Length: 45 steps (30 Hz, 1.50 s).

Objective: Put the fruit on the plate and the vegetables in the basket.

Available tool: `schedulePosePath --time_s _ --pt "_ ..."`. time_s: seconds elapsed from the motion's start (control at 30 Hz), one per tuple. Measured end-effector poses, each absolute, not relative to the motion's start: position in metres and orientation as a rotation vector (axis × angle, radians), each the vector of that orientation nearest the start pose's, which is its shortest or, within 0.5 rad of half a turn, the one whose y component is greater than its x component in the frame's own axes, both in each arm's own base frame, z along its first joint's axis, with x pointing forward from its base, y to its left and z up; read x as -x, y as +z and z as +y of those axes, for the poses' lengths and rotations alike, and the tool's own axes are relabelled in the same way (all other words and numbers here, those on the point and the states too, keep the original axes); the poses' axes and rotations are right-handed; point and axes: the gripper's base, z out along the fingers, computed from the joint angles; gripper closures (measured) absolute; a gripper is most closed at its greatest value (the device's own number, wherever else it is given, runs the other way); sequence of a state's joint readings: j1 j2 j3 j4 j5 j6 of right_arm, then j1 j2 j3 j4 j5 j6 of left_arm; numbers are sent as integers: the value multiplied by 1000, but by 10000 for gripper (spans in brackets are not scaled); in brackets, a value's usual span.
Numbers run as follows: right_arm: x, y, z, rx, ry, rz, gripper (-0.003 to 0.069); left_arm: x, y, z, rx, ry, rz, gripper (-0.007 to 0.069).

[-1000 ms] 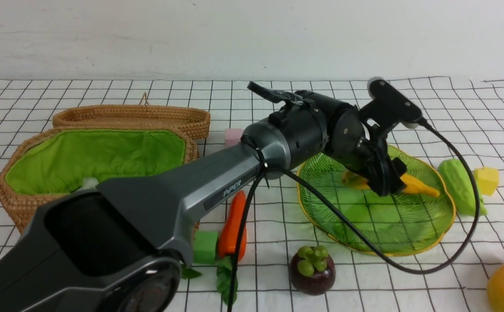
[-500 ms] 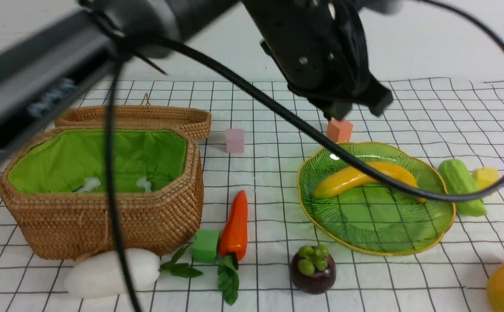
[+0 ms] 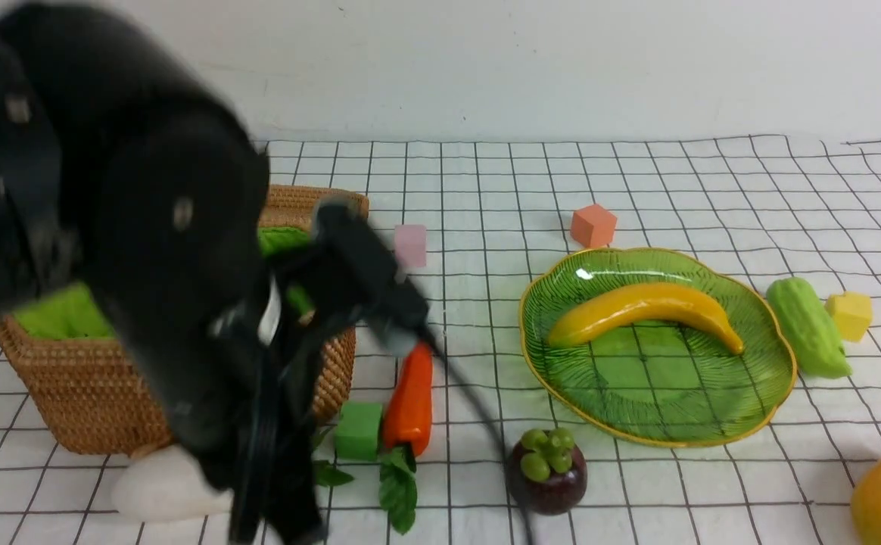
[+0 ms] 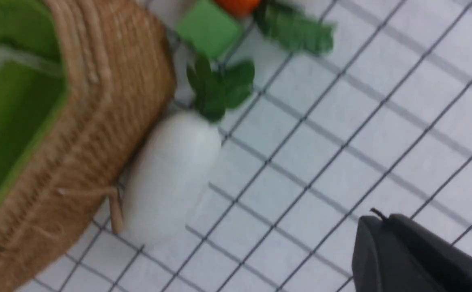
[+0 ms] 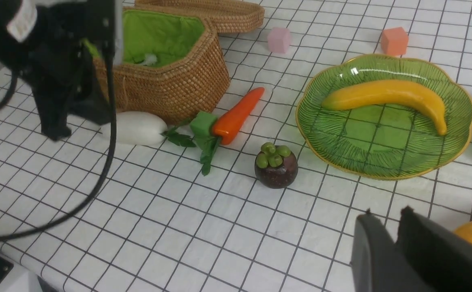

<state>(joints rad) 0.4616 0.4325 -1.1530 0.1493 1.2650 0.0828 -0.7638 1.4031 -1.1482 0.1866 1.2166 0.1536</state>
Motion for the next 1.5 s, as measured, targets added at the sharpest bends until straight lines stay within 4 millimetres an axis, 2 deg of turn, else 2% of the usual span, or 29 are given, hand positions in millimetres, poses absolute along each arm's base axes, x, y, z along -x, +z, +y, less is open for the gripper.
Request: schedulePosePath --time_s 0.03,0.07,0.1,0.2,0.3,0.4,0.5,0.63,0.77,0.97,1.27,1.5 --pt "7 433 11 432 514 2013 539 -196 281 -160 -1363 225 2583 540" --pt "7 433 11 432 514 2013 539 -196 276 -158 -1368 238 2581 524" --pt "7 433 11 432 514 2013 539 -195 257 -147 -1356 275 2593 447" --pt "7 433 11 434 512 2012 537 -199 232 -127 -1271 266 2618 301" --pt "8 433 12 489 500 1996 536 -200 226 -108 -1176 202 2591 187" --pt "10 431 18 595 529 1972 536 -197 231 -96 -1130 137 2497 134" --pt "13 421 28 746 607 1943 534 -201 232 -87 -1106 130 2452 125" --pt "15 406 41 920 710 1899 531 -216 223 -81 -1079 152 2436 123" --pt "13 394 50 997 790 1892 531 -227 213 -82 -1182 199 2377 123" --pt "12 390 53 1011 824 1897 529 -238 202 -86 -1384 270 2244 123" --pt "14 391 55 1014 877 1883 526 -247 179 -89 -1497 289 2246 121" --pt "15 392 55 1015 889 1879 522 -237 182 -98 -1590 295 2247 120"
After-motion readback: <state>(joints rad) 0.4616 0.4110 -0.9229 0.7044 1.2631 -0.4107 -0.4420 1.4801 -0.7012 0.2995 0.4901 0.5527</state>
